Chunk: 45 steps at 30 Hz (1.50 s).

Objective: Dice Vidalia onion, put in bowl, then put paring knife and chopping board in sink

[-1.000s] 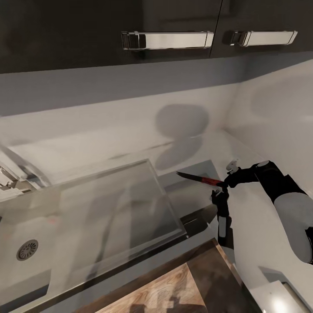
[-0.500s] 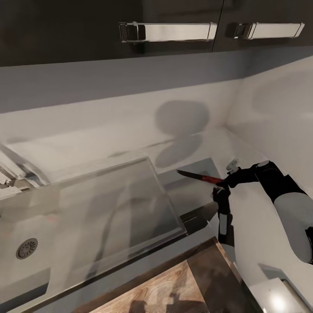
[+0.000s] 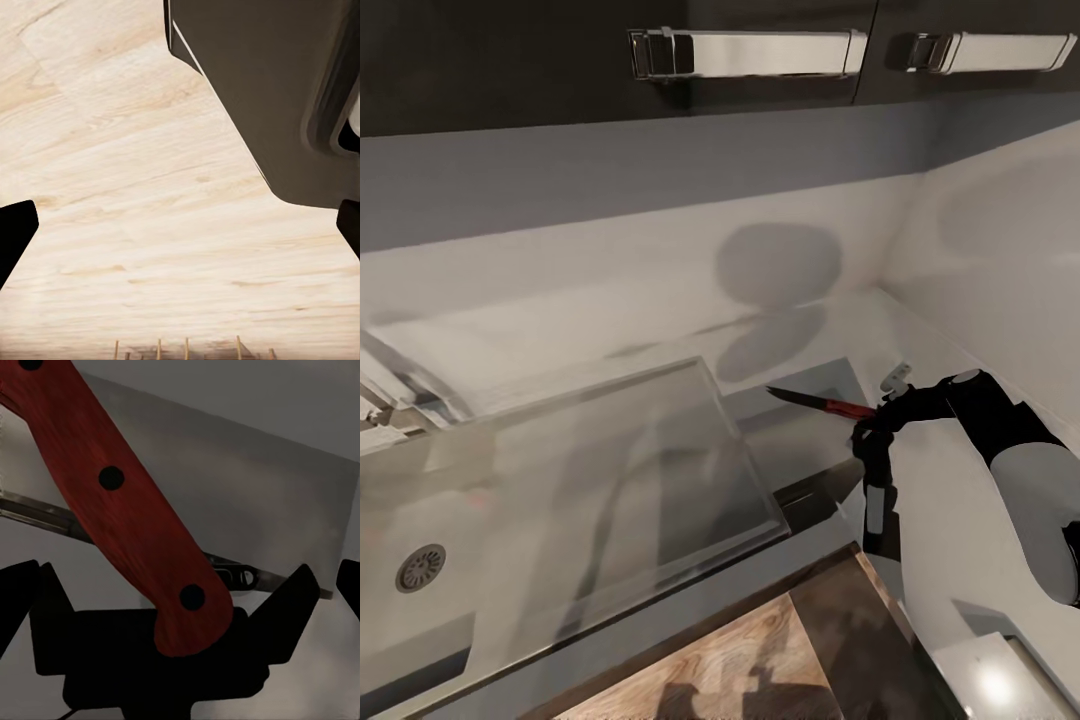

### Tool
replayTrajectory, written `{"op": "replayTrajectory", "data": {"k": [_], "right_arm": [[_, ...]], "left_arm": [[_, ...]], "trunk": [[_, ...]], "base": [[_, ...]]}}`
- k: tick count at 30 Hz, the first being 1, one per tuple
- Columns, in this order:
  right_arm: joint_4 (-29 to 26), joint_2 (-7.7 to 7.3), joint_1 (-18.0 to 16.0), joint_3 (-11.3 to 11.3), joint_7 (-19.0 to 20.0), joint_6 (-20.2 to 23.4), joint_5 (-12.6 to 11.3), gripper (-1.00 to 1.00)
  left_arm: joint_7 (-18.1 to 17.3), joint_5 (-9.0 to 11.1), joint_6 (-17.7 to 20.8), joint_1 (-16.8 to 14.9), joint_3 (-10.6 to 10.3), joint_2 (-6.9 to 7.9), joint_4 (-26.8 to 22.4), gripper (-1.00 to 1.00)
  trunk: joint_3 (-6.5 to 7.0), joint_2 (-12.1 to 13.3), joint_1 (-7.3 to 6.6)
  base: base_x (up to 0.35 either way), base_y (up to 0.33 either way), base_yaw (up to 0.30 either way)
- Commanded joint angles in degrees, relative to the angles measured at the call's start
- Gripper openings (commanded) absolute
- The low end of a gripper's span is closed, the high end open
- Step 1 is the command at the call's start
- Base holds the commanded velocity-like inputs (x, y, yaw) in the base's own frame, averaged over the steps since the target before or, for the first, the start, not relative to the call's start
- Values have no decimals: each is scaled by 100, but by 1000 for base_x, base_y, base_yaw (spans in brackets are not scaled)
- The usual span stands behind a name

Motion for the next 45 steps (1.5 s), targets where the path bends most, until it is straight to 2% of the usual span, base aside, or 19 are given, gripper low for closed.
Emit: {"op": "replayTrajectory", "data": {"k": [1,12,13,29,33,45], "right_arm": [[-5,0,4,29,-1,15,45,100],[-5,-4,4,29,-13,15,50,100],[-5,-4,4,29,-13,15,50,-100],[12,3,4,38,-30,15,56,-100],[13,43,4,38,-31,15,65,-100],[-4,64,4,38,-29,17,81,-100]], "left_arm": [[4,56,10,-8,-50,-3,8,100],[4,56,10,-8,-50,-3,8,100],[4,56,10,-8,-50,-3,8,100],[4,56,10,-8,-50,6,8,100],[4,56,10,-8,-50,6,8,100],[4,56,10,-8,-50,6,8,100]], "trunk": [[-11,-5,5],[-12,-5,5],[-12,-5,5],[-12,-5,5],[-12,-5,5],[85,-5,5]], "base": [[0,0,0],[0,0,0],[0,0,0],[0,0,0],[0,0,0],[0,0,0]]}}
